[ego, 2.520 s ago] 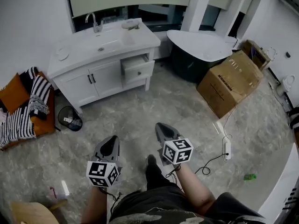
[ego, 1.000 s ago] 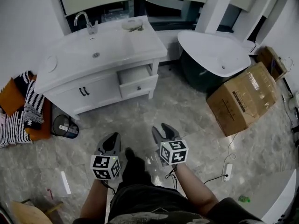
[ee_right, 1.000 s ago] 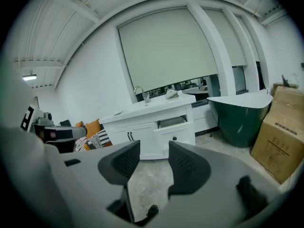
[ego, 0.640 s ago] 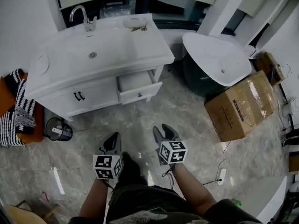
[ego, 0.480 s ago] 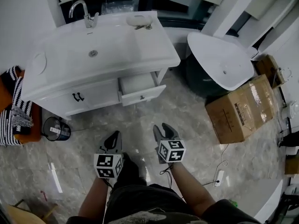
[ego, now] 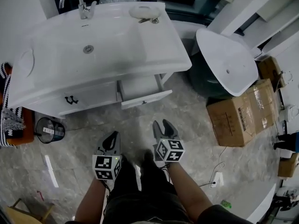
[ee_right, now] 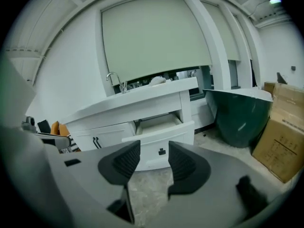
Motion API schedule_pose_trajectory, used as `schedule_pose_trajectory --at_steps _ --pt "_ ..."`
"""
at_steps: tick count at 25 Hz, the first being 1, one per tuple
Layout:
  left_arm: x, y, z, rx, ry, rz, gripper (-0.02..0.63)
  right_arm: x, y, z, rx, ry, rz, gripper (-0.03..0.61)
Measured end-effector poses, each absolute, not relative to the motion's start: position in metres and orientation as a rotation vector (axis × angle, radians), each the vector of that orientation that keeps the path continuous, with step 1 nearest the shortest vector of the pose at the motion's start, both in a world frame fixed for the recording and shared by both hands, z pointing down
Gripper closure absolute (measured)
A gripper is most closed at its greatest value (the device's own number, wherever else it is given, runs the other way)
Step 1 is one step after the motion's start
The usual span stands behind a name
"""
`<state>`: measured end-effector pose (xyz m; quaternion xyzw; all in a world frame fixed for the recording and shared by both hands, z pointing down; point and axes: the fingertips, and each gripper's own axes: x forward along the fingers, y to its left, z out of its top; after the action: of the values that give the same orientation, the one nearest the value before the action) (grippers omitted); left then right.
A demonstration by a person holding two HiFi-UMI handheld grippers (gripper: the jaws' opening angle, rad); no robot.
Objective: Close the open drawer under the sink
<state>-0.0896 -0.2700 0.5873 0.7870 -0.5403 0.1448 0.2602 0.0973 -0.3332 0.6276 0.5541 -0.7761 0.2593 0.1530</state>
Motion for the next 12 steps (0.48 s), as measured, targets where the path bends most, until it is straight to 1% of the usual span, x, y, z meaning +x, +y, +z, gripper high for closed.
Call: schedule_pose_trajectory --at_steps 7,12 --pt "-0.089 -0.298 0.637 2.038 -1.529 0.402 0.594 0.090 -0.375 0.697 1.481 -2.195 0.768 0.403" --pt "-0.085 -0.315 0.673 1.954 -1.572 0.398 0.594 0.079 -0.404 0.744 1.405 -2.181 0.723 0.403"
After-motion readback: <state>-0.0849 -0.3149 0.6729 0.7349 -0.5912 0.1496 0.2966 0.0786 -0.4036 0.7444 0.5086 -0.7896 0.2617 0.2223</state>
